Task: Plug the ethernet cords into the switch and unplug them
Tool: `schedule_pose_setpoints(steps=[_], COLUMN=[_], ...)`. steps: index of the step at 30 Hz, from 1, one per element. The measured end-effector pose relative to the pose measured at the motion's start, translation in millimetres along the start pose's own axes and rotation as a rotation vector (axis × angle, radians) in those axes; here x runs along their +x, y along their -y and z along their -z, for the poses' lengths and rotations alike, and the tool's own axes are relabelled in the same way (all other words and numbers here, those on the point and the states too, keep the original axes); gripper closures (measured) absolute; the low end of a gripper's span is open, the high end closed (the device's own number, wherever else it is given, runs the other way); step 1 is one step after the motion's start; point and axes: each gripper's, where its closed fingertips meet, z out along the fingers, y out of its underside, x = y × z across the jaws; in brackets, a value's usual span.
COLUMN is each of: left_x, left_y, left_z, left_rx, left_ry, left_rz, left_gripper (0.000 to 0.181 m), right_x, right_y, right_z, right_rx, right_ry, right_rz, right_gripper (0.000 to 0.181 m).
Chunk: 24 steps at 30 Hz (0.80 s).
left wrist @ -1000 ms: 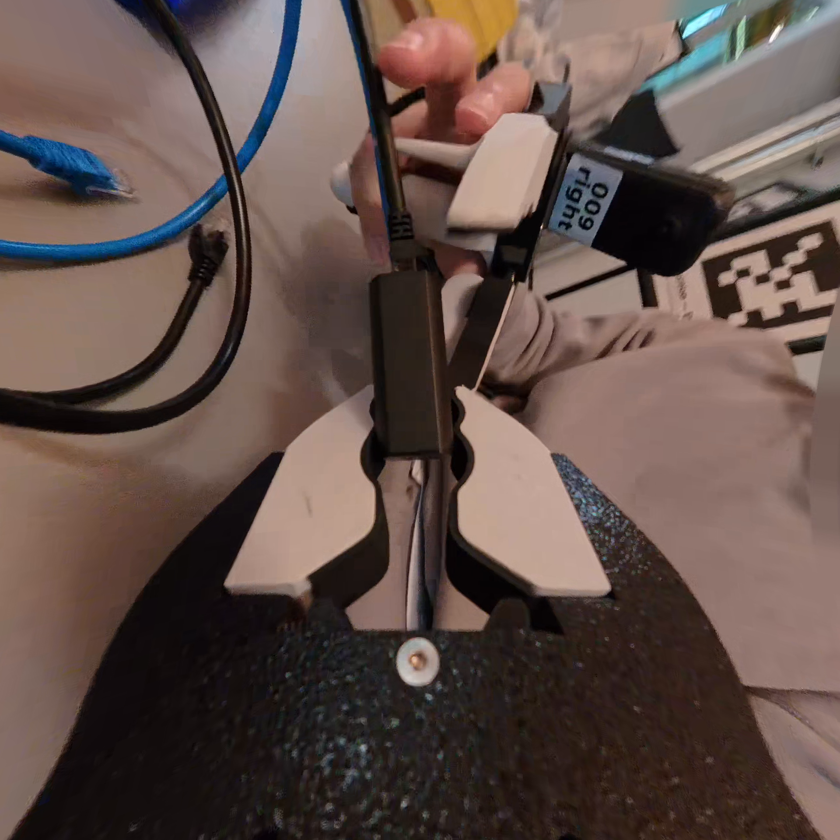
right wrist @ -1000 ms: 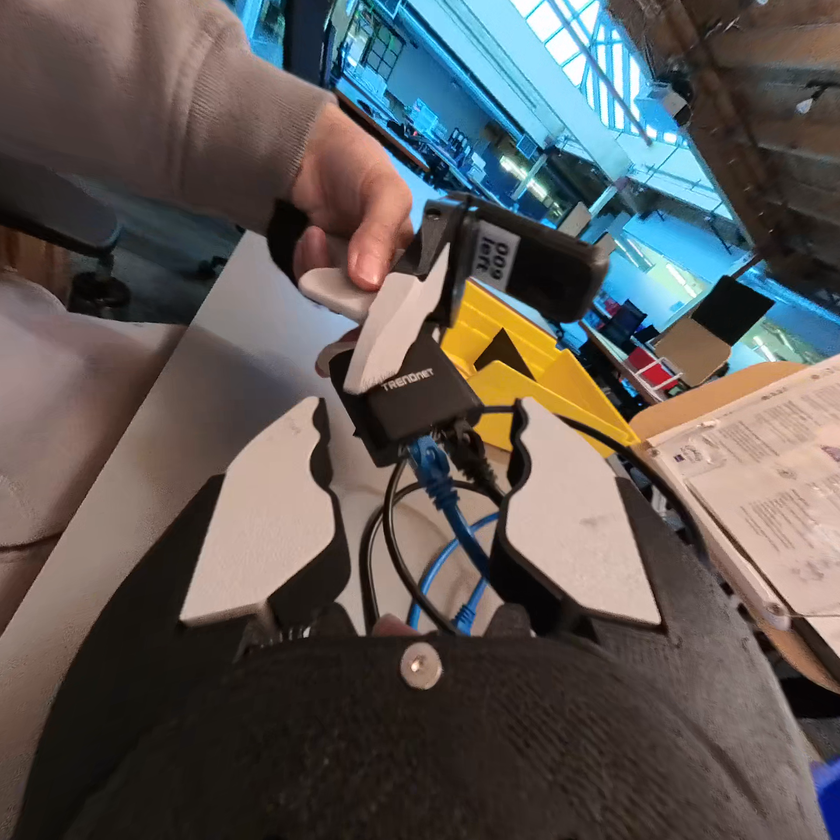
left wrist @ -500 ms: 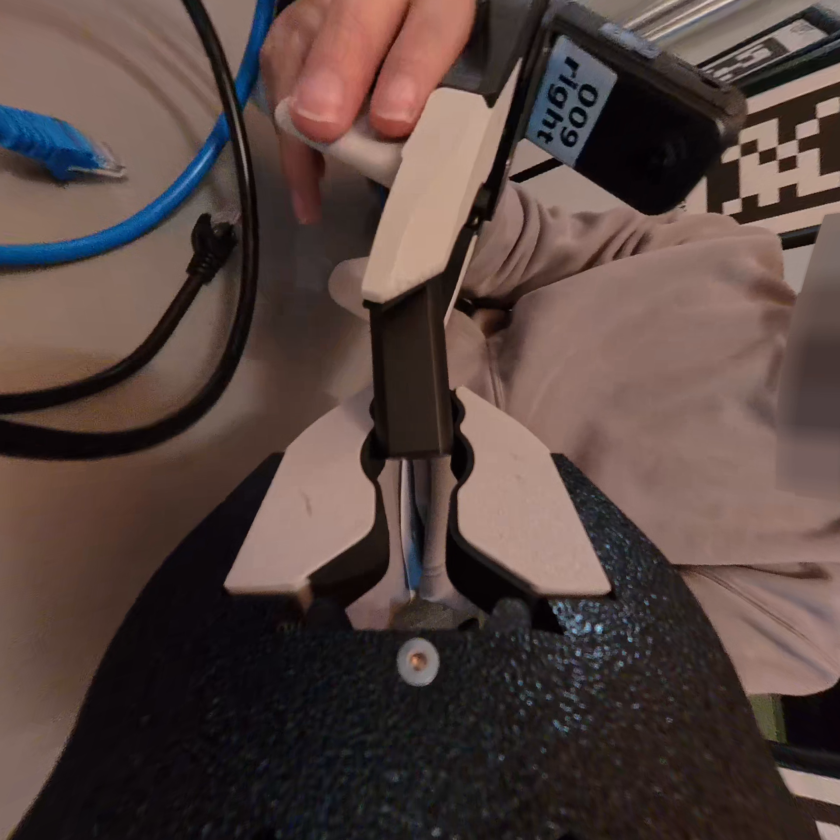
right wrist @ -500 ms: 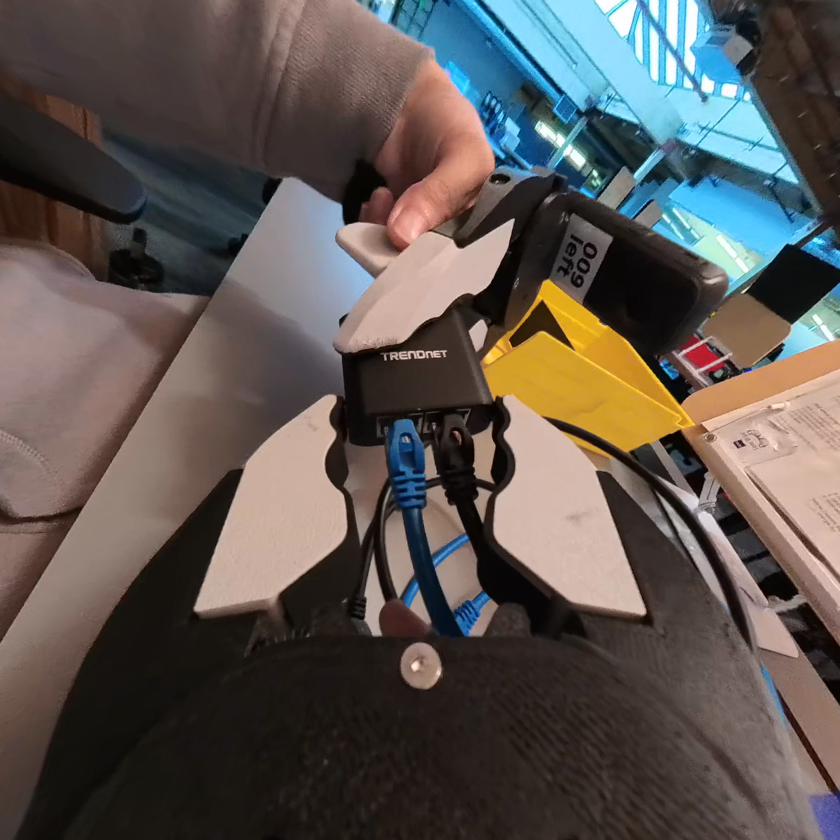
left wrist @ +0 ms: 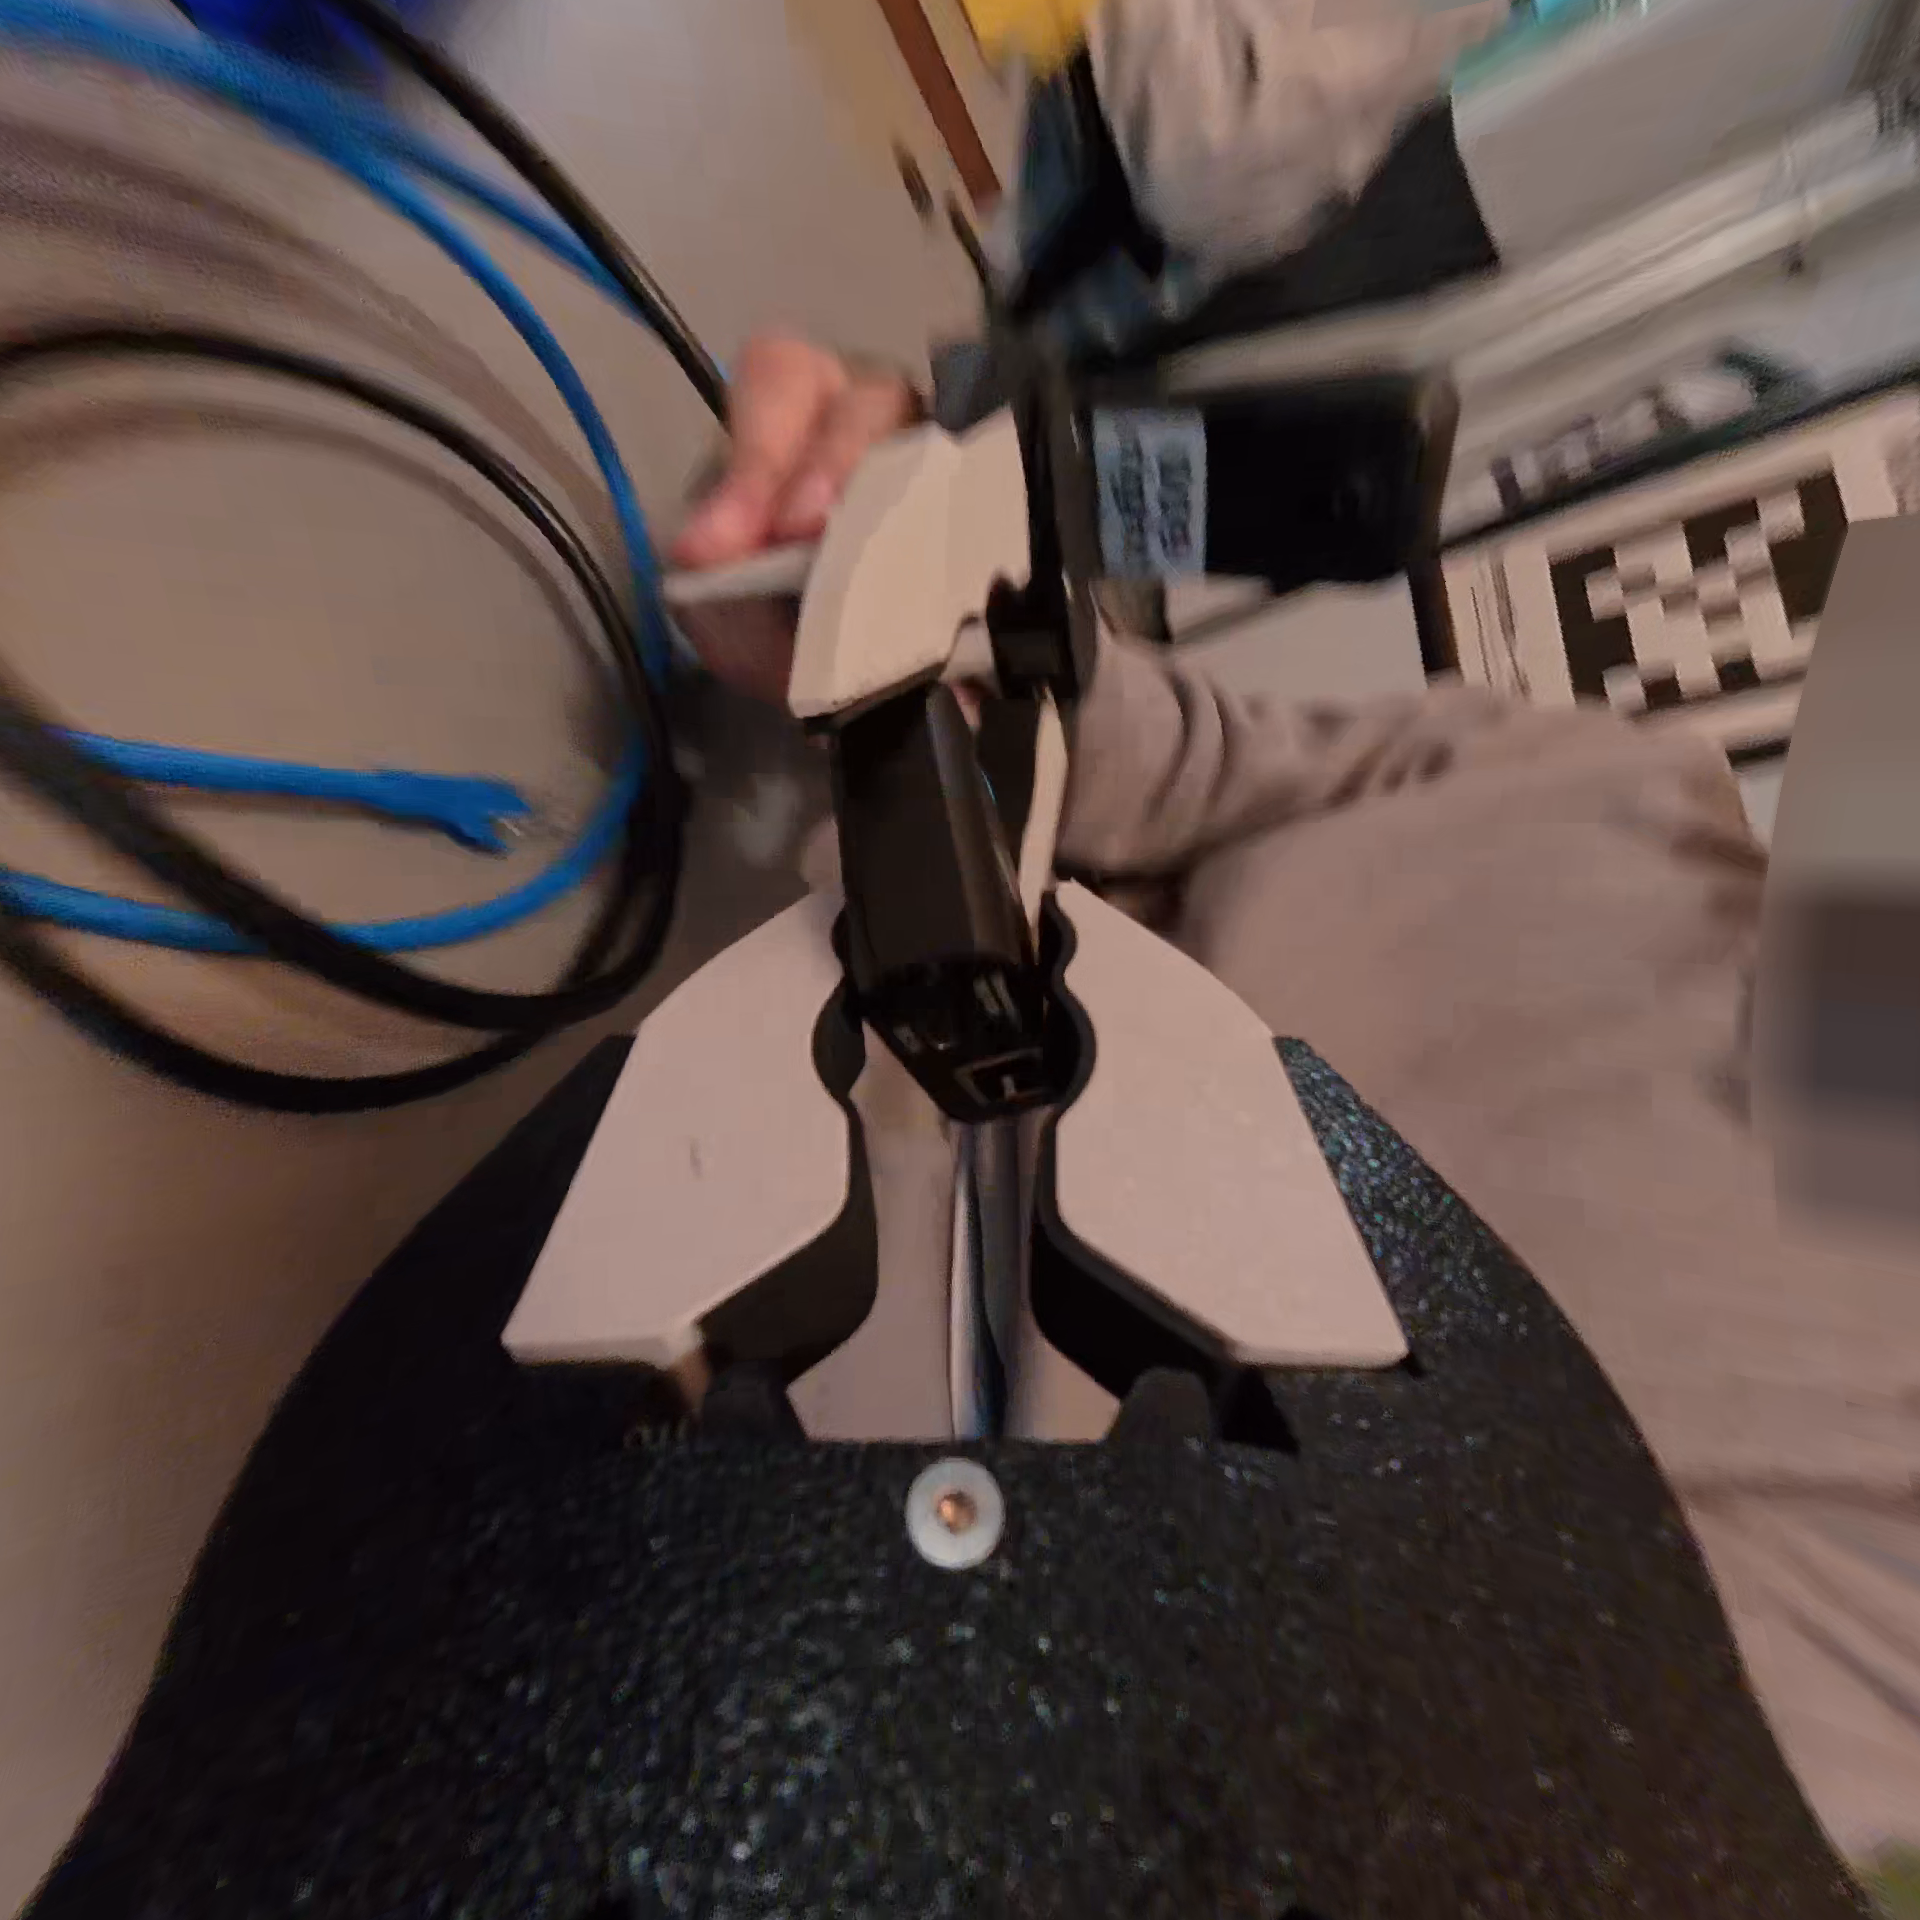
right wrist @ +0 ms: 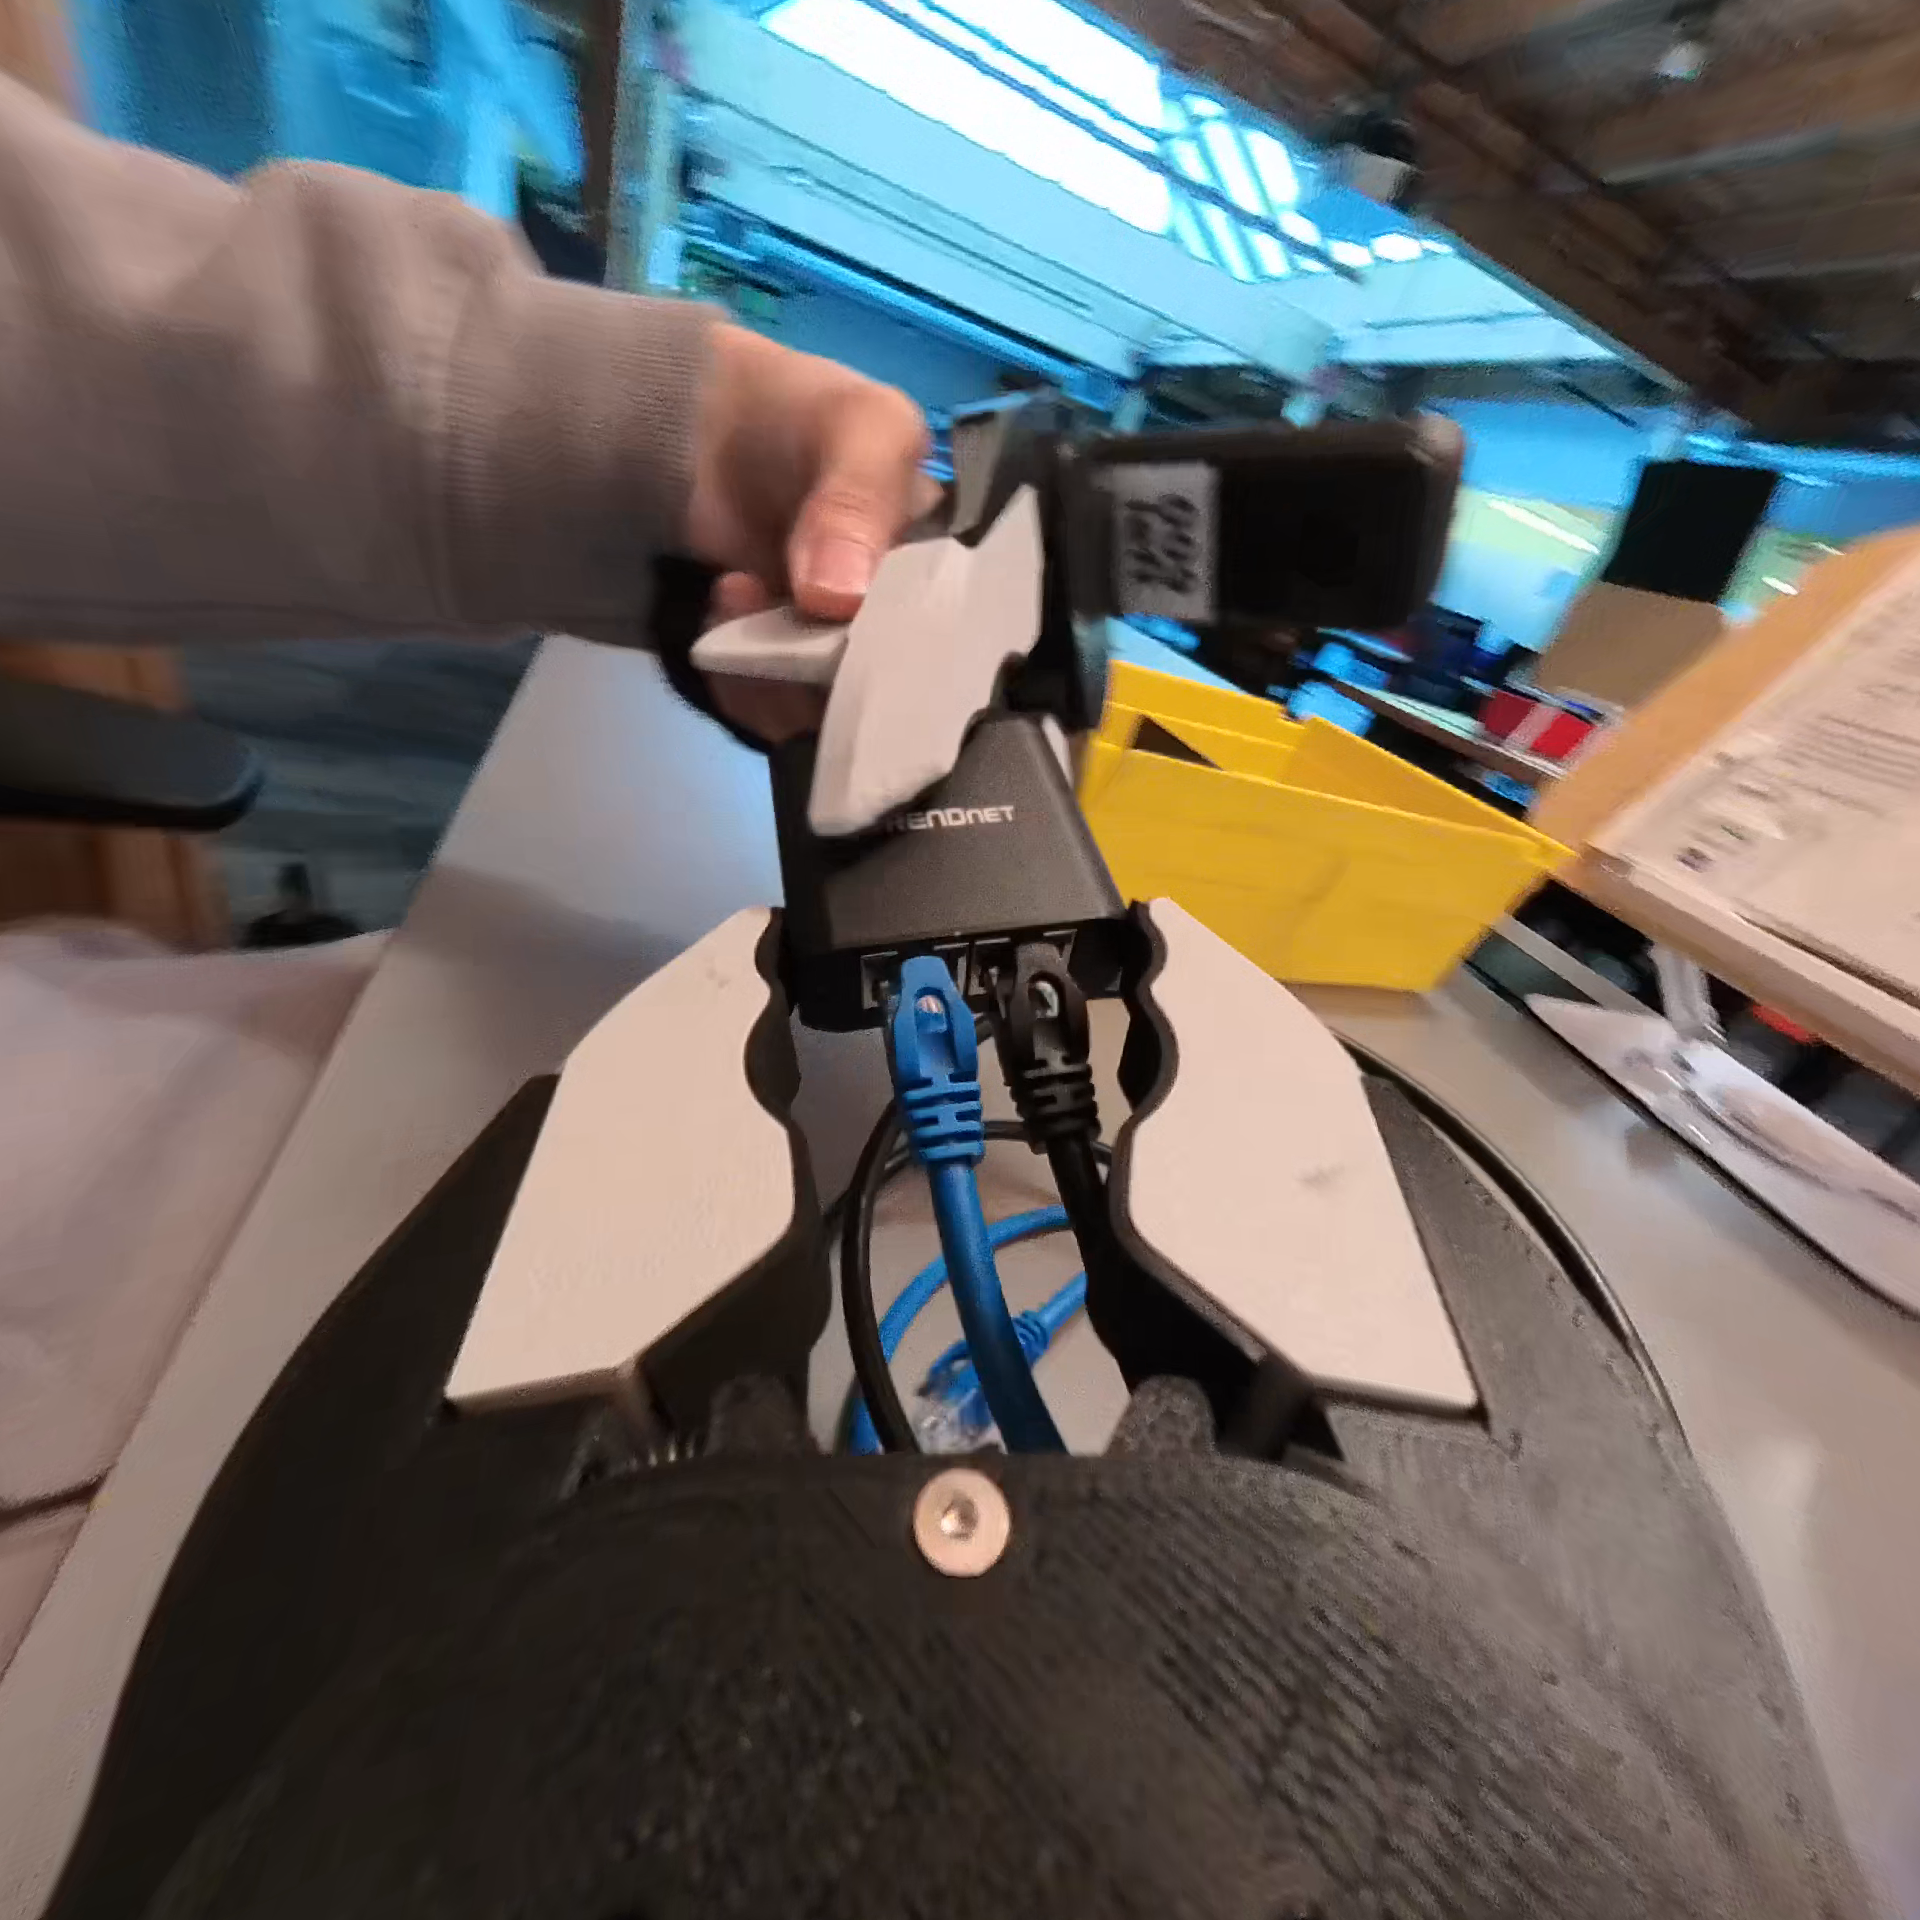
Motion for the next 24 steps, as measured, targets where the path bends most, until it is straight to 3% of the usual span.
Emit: schedule_pose_setpoints(steps=[2, 6, 14, 21, 24], left_x=[-5, -5, 4, 5, -1], left_y=[19, 19, 20, 22, 19], left_z=[8, 8, 3, -2, -3], left_rx=[0.124, 0.136, 0.186, 0.188, 0.187], left_ry=[0.081, 0.154, -0.001, -0.042, -0.013], left_rz=[0.0, 0.007, 0.064, 0.089, 0.064], left_gripper=[0.151, 0.151, 0.156, 0.156, 0.155], right_x=[17, 26, 24, 24, 22], right_y=[-1, -1, 12, 14, 6], right_z=[1, 4, 11, 12, 10], right_rx=[-0.003, 0.0, 0.125, 0.142, 0.065], right_ry=[-0.111, -0.173, -0.132, -0.117, -0.098], right_rz=[-0.056, -0.068, -0.056, -0.051, -0.062], right_gripper=[0.12, 0.12, 0.12, 0.119, 0.119])
